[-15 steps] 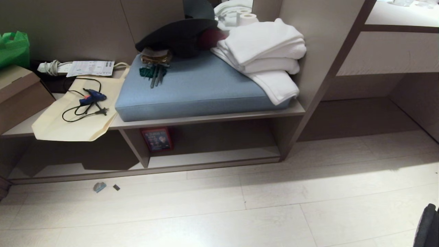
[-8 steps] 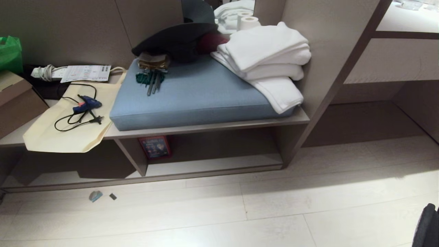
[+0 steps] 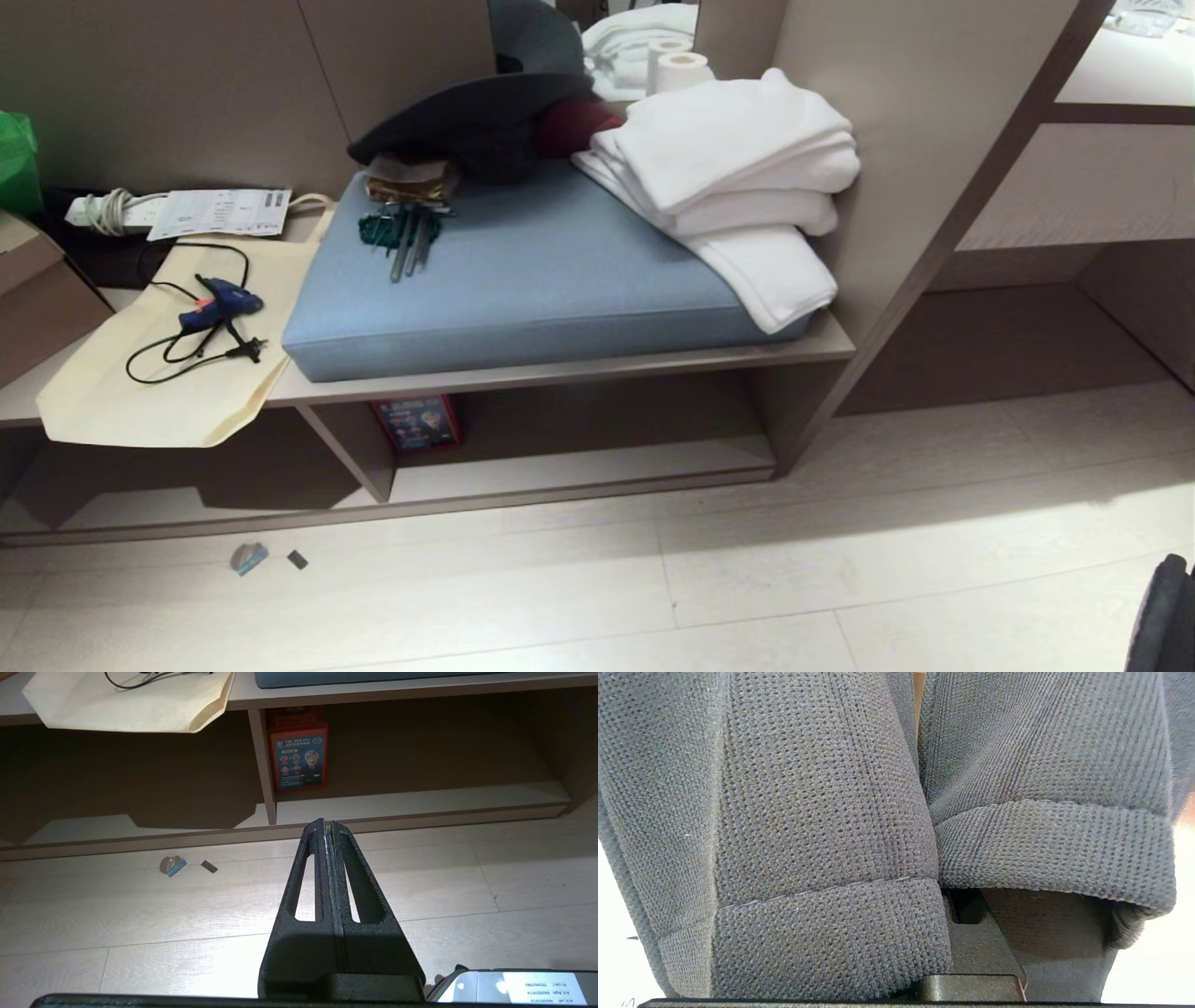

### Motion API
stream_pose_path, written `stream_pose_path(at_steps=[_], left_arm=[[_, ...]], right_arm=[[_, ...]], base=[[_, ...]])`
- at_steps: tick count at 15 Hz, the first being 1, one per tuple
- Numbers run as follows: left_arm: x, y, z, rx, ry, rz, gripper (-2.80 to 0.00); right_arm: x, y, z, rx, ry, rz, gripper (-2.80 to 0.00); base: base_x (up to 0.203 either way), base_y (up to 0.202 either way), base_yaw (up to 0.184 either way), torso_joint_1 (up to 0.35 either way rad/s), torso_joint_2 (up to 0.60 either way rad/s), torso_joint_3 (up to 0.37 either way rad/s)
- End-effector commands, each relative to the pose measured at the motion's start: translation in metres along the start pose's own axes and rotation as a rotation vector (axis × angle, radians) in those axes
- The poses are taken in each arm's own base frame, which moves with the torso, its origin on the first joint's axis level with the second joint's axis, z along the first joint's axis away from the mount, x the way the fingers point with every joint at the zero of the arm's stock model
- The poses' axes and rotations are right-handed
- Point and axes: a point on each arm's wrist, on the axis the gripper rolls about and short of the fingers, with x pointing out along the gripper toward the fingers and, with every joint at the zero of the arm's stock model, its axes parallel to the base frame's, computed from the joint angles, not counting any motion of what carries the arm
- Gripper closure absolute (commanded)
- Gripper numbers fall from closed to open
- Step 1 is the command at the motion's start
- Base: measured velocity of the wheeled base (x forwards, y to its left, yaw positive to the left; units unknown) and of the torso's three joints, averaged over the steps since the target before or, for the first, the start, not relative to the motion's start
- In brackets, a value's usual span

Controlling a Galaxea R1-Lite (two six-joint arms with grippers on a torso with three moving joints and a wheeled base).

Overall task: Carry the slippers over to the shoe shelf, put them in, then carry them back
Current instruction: Place the slippers into the shoe cabinet

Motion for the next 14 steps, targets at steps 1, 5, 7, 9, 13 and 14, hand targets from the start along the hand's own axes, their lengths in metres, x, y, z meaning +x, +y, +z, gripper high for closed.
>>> stream_pose_path(at_steps=[1,5,7,9,13,14], left_arm=[[0.0005,0.0,-0.0021,0.0,0.006,0.001,0.0],[0.0005,0.0,-0.0021,-0.002,0.006,0.0,0.0],[0.0005,0.0,-0.0021,-0.002,0.006,0.0,0.0],[0.0005,0.0,-0.0021,-0.002,0.006,-0.001,0.0],[0.0005,0.0,-0.0021,-0.002,0.006,0.001,0.0],[0.0004,0.0,-0.0021,-0.002,0.005,0.0,0.0]], right_arm=[[0.0001,0.0,0.0001,-0.001,0.001,0.001,0.0],[0.0001,-0.0001,0.0,0.038,0.002,-0.002,0.0],[0.0001,-0.0001,0.0,0.044,0.002,-0.002,0.0],[0.0001,-0.0001,0.0,0.043,0.002,-0.002,0.0],[0.0001,-0.0001,0.0,0.041,0.002,-0.002,0.0],[0.0001,-0.0001,0.0,0.041,0.002,-0.002,0.0]], base=[[0.0,0.0,0.0,-0.001,0.0,-0.032],[0.0,0.0,0.0,0.005,0.0,-0.164],[0.0,0.0,0.0,0.002,0.0,-0.193],[0.0,0.0,0.0,0.002,0.0,-0.201],[0.0,0.0,0.0,0.003,0.0,-0.198],[0.0,0.0,0.0,0.002,0.01,-0.202]])
